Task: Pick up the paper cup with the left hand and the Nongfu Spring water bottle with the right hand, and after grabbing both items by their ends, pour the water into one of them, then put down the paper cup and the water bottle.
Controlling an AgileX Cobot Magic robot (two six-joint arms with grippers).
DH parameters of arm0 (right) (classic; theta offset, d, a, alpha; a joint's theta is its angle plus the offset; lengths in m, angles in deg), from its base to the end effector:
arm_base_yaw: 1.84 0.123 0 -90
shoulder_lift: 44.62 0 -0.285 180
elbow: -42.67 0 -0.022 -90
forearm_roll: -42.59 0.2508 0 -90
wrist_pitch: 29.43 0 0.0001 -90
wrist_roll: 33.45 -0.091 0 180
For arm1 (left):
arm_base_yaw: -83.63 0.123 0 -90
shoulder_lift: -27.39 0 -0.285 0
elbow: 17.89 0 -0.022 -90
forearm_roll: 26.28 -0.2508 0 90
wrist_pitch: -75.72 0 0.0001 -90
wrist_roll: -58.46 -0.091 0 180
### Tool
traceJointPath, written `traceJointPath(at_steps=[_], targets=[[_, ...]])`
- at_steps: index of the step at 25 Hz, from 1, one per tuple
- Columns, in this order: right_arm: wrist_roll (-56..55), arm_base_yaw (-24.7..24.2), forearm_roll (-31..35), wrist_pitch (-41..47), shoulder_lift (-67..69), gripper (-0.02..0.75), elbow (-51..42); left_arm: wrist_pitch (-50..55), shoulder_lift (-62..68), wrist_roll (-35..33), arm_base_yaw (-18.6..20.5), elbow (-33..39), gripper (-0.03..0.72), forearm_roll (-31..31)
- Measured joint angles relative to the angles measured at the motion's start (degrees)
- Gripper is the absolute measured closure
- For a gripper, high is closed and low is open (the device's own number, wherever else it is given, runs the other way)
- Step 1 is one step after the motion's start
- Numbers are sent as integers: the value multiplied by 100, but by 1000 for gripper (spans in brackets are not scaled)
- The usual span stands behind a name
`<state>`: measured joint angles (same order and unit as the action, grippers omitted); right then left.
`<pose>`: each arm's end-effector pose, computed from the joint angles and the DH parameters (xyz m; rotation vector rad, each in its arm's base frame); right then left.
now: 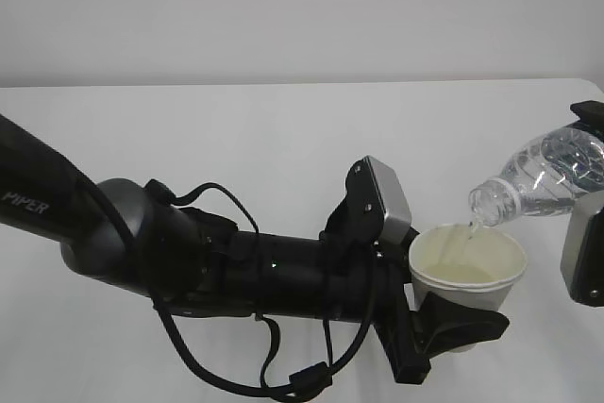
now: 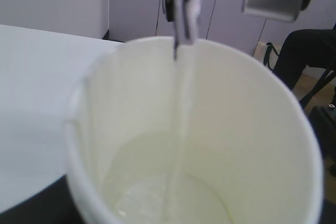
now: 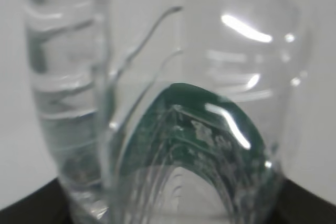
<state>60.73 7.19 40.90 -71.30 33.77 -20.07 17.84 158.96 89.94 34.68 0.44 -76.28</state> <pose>0.2041 0.0342 0.2060 -1.4808 1.1275 -1.0696 0.2189 -0.3412 0.1132 1.2674 1.4625 -1.2156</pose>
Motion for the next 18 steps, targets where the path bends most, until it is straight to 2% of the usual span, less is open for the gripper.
traceJointPath(at_steps=[18], targets=[[169,0,169,-13,0,284,0,0,0,0,0,0,234,-19]])
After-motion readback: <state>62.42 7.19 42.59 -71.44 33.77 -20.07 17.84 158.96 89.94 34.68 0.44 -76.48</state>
